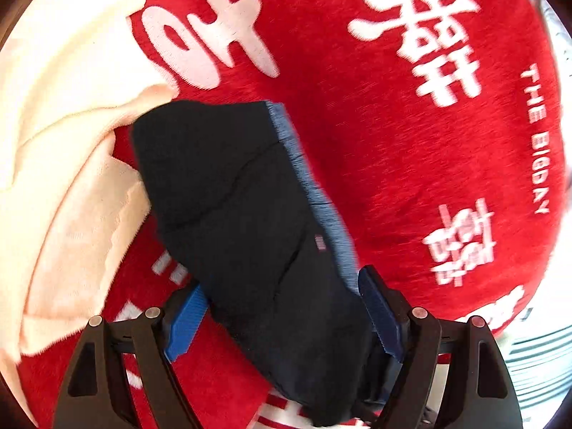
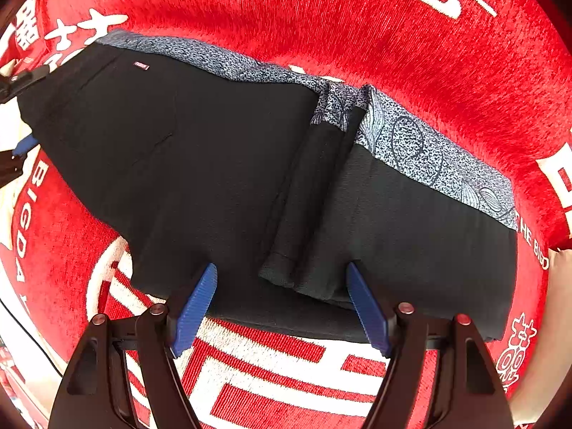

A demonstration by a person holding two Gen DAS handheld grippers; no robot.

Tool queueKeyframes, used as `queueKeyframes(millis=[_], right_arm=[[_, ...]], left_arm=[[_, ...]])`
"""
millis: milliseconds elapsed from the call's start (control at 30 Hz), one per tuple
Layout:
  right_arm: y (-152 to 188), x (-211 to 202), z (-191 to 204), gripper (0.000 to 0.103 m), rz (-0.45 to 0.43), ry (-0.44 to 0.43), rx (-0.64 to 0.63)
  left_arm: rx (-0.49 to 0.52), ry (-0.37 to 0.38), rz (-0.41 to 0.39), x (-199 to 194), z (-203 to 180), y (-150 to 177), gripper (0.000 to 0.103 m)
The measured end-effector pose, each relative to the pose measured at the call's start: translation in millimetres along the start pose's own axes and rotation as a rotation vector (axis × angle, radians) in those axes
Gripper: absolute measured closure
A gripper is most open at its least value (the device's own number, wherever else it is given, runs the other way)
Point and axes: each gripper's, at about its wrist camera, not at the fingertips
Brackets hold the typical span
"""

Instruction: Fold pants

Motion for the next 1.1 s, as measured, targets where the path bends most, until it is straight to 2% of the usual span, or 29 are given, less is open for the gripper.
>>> queueKeyframes(millis=[67, 133, 233, 267, 300, 333, 367, 433, 500, 633, 733, 833, 967, 1033, 1100], right_arm=[[1, -1, -1, 0.024, -0.004, -0.003, 0.004], [2, -3, 0, 0.024, -0.008, -0.005, 0.005], [-1, -8, 0, 0.024, -0.002, -0.007, 0.0], [-3, -11, -1, 0.024, 0.001, -0.006, 0.002], [-7, -16, -2, 0.024, -0.002, -0.015, 0.011], [-11, -20, -5, 0.024, -0.01, -0.031, 0.023], [-17, -26, -7, 0.024, -0.022, -0.048, 0.037], [-30, -38, -11, 0.024, -0.041, -0.085, 0.073], [-49, -46, -15, 0.024, -0.036, -0.154, 0.12], [-93, -56, -12, 0.022, 0.002, -0.276, 0.17], [-136, -64, 7, 0.018, 0.043, -0.389, 0.136], [-181, -67, 39, 0.013, 0.09, -0.468, 0.078], [-222, -63, 91, 0.002, 0.185, -0.515, -0.004], [-236, -63, 119, 0.001, 0.219, -0.507, -0.07], [-246, -59, 149, 0.001, 0.26, -0.459, -0.169]], left_arm=[[-0.045, -0.046, 0.022, 15, 8, -2, 0.021], [-0.066, -0.055, -0.013, 20, 6, -4, 0.018], [0.001, -0.171, -0.008, 29, -15, -3, 0.02], [0.04, -0.217, -0.009, 31, -22, -2, 0.034], [0.093, -0.286, -0.007, 33, -29, 0, 0.055], [0.127, -0.332, -0.004, 33, -31, 0, 0.064], [0.143, -0.345, -0.002, 33, -32, 0, 0.07], [0.161, -0.34, -0.008, 29, -36, 0, 0.074], [0.251, -0.374, -0.023, 26, -51, 5, 0.076], [0.517, -0.455, -0.094, 18, -96, 31, 0.076], [0.645, -0.474, -0.131, 14, -118, 49, 0.076], [0.732, -0.478, -0.149, 11, -135, 63, 0.076], [0.803, -0.482, -0.162, 8, -150, 71, 0.076], [0.823, -0.483, -0.167, 7, -157, 76, 0.076], [0.829, -0.486, -0.169, 6, -158, 77, 0.076]])
Point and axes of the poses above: each gripper's, at about its wrist camera, not at the fingertips, and x roughly the way its jaws point, z to its left, y to its underside, and after that the axes turned 6 degrees about -z, right-handed
